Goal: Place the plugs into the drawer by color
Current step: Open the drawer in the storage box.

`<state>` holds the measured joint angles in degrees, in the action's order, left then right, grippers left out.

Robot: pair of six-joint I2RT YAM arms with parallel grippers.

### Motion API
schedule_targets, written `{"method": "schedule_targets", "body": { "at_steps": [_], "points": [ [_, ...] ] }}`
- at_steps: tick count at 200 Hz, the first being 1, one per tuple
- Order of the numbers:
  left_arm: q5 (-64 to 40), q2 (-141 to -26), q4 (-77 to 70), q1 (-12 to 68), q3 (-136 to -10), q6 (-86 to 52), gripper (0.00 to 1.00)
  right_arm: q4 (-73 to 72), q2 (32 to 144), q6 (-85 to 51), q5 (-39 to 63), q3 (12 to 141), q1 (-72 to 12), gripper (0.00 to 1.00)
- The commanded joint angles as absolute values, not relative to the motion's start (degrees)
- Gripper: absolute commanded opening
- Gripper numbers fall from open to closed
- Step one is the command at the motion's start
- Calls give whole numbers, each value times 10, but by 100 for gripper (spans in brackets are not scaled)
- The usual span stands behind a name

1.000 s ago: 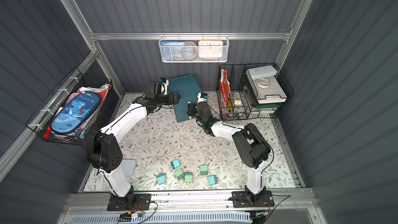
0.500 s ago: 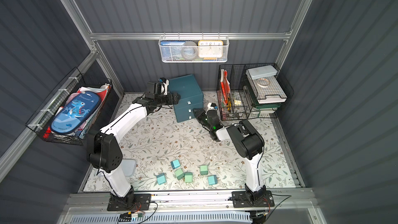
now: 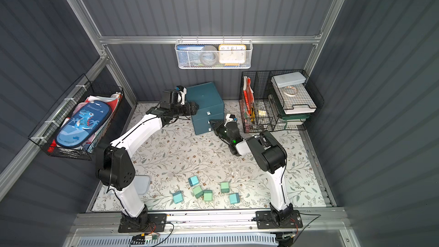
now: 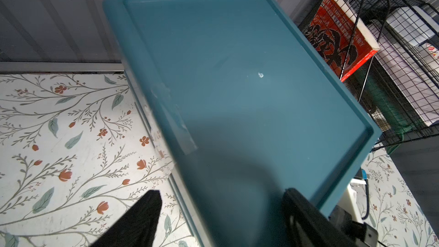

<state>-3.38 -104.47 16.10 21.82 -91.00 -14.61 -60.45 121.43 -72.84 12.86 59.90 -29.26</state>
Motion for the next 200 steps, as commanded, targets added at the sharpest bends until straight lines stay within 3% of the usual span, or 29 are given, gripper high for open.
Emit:
{"method": "schedule_targets", "body": {
  "at_steps": [1, 36, 49, 64, 200],
  "points": [
    [-41, -1062, 210, 223, -892, -137, 85, -622, 1223, -734, 136, 616, -299, 35],
    [-40, -1063, 210, 223, -894, -135, 85, -626, 1223, -733, 133, 615, -300, 27],
    [-40, -1063, 210, 223, -894, -135, 85, -628, 1223, -731, 131, 613, -300, 17],
    [-39, -1063, 210, 223, -893, -135, 86, -633, 1221, -728, 131, 606, -300, 0],
    [-36, -1058, 188, 223, -895, -143, 87, -457, 978, -605, 107, 388, -362, 0]
  ]
}}
